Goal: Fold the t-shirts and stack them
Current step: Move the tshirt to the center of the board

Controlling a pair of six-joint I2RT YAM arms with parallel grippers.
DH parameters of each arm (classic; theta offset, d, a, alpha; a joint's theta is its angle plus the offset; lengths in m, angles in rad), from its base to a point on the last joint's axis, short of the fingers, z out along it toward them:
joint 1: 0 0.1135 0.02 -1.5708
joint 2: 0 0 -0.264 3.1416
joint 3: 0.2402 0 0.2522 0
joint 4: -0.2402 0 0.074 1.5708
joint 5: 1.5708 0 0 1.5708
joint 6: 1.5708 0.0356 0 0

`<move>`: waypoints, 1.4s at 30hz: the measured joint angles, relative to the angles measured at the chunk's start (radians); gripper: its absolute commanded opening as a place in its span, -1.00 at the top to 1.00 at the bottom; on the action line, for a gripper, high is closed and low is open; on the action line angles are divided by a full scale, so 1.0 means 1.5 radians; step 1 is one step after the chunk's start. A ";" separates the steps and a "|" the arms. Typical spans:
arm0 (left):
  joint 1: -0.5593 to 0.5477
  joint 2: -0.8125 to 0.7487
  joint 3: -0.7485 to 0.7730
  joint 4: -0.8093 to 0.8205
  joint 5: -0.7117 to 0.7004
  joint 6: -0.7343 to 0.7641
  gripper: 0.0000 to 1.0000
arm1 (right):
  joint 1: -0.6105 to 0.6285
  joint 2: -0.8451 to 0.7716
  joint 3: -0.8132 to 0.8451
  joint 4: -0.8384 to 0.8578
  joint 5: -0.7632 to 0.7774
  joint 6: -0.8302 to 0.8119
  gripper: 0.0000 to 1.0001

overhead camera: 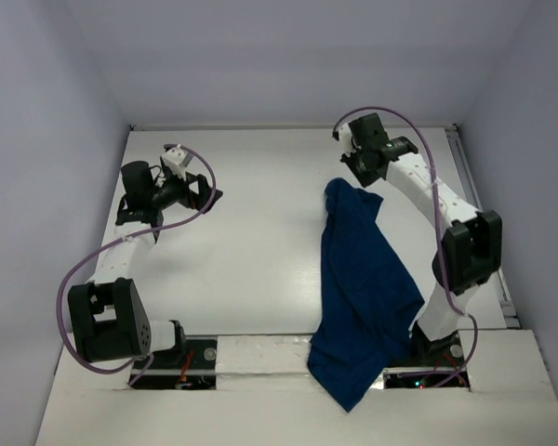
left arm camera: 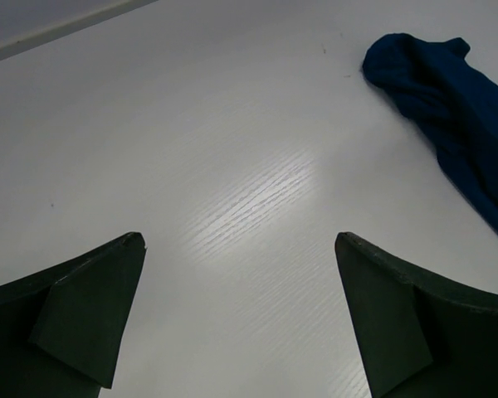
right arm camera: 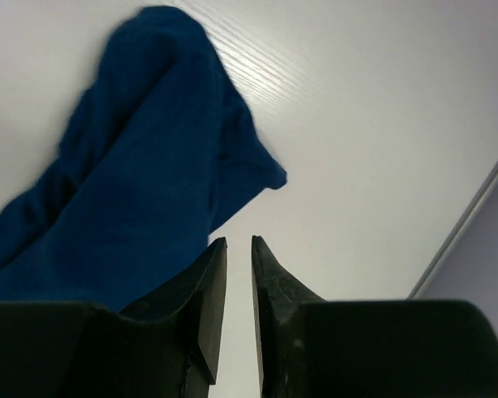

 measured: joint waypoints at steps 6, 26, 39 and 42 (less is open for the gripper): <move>0.000 -0.006 0.000 0.002 0.010 0.000 -0.98 | 0.034 -0.117 -0.045 -0.036 -0.112 -0.009 0.42; -0.005 -0.006 -0.005 0.012 0.007 0.000 -0.98 | 0.193 -0.055 -0.307 -0.098 -0.265 -0.027 -0.50; -0.005 -0.006 -0.015 0.017 0.007 -0.001 -0.98 | 0.260 -0.068 -0.315 -0.091 -0.256 0.019 -0.49; -0.005 -0.006 -0.017 0.018 0.007 -0.003 -0.98 | 0.261 -0.042 -0.315 -0.085 -0.229 0.029 -0.45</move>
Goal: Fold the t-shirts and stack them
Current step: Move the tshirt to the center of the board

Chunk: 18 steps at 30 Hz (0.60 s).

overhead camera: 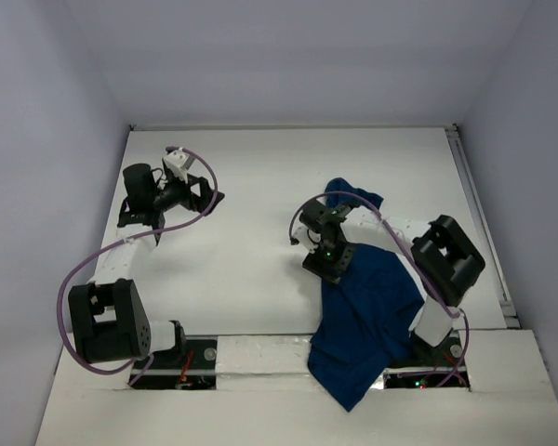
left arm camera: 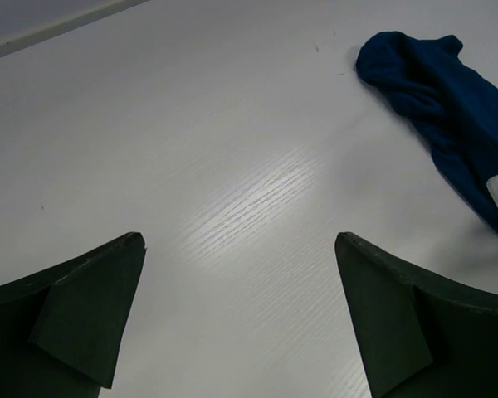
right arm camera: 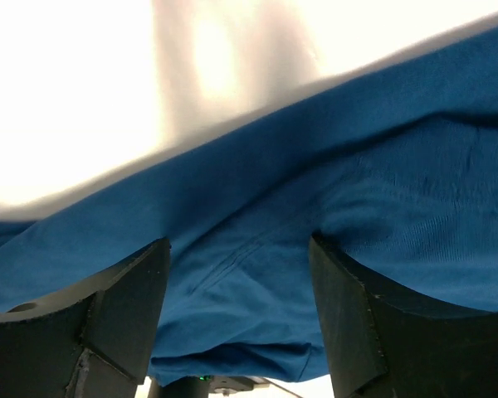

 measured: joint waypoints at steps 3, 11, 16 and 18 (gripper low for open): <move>0.000 0.000 -0.003 0.002 0.000 0.000 -0.98 | 0.000 0.028 0.000 0.007 0.018 0.006 -0.23; 0.000 0.000 -0.004 0.005 0.002 -0.003 -0.98 | -0.001 0.067 0.024 0.003 0.064 0.016 0.78; 0.000 0.001 -0.004 0.008 0.003 -0.006 -0.98 | -0.001 0.068 0.039 -0.014 0.067 0.019 0.12; 0.000 0.003 -0.004 0.010 0.003 -0.006 -0.98 | 0.000 0.067 0.049 -0.017 0.065 0.014 0.01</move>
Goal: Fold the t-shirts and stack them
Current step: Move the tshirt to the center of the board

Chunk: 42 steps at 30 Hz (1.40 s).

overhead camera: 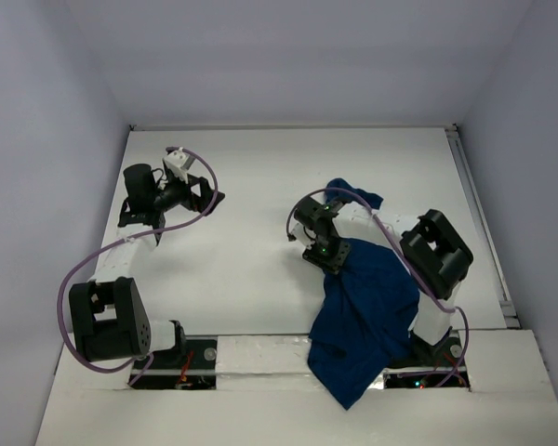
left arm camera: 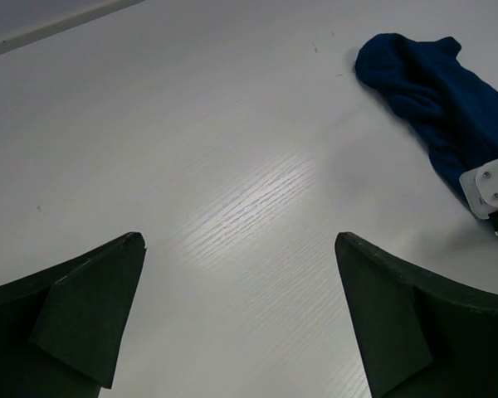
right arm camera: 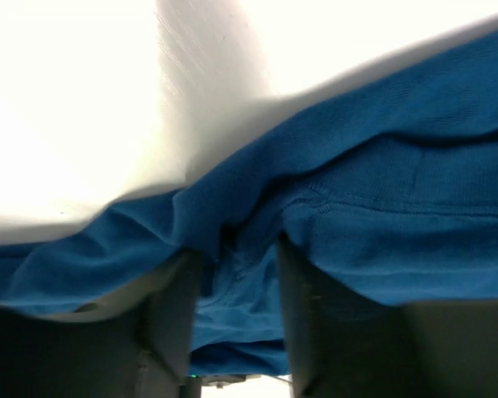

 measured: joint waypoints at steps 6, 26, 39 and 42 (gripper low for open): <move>0.000 0.007 0.000 0.003 -0.001 0.000 -0.98 | 0.000 -0.025 0.006 -0.004 -0.004 -0.004 0.11; -0.004 0.007 0.000 0.003 -0.001 0.001 -0.98 | 0.001 -0.044 -0.030 0.001 -0.015 -0.012 0.77; -0.018 0.007 0.000 0.003 -0.004 -0.001 -0.98 | -0.001 -0.058 0.033 -0.050 0.040 -0.007 1.00; -0.049 0.011 0.000 0.004 -0.014 0.000 -0.98 | -0.007 -0.066 0.152 -0.074 0.087 -0.001 1.00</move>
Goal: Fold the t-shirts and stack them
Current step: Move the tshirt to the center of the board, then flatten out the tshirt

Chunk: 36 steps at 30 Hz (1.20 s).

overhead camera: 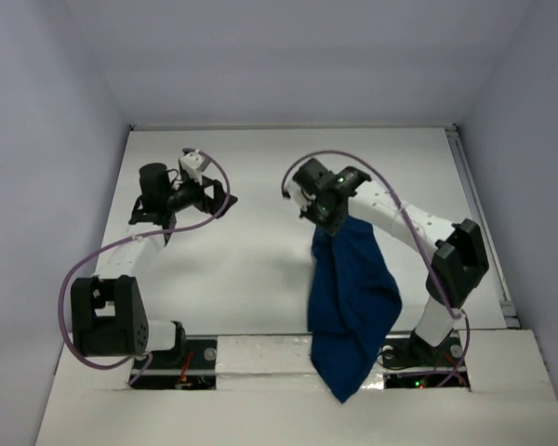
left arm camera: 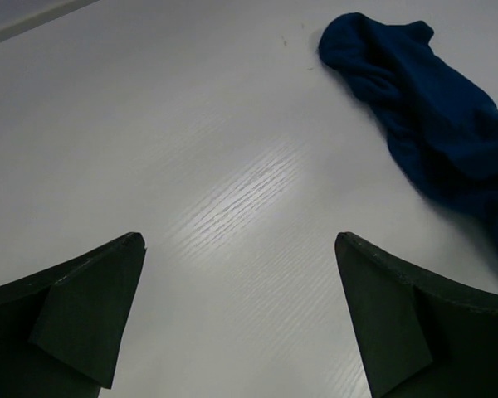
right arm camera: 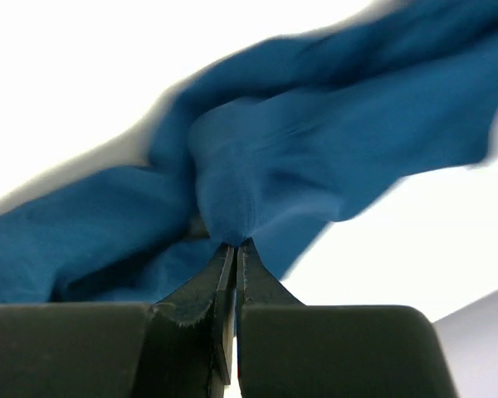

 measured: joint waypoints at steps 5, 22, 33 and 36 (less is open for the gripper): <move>-0.091 0.013 0.000 0.017 -0.038 0.003 -0.98 | -0.028 -0.023 0.151 0.010 0.073 0.013 1.00; -0.298 0.314 0.235 0.127 -0.108 -0.080 -0.98 | -0.208 -0.242 0.059 -0.007 0.100 -0.032 1.00; -0.409 0.493 0.414 0.123 -0.112 -0.080 -0.98 | -0.276 -0.323 -0.033 -0.014 0.084 -0.046 1.00; -0.422 0.554 0.500 0.092 -0.119 -0.061 -0.98 | -0.276 -0.341 -0.035 -0.016 0.057 -0.047 1.00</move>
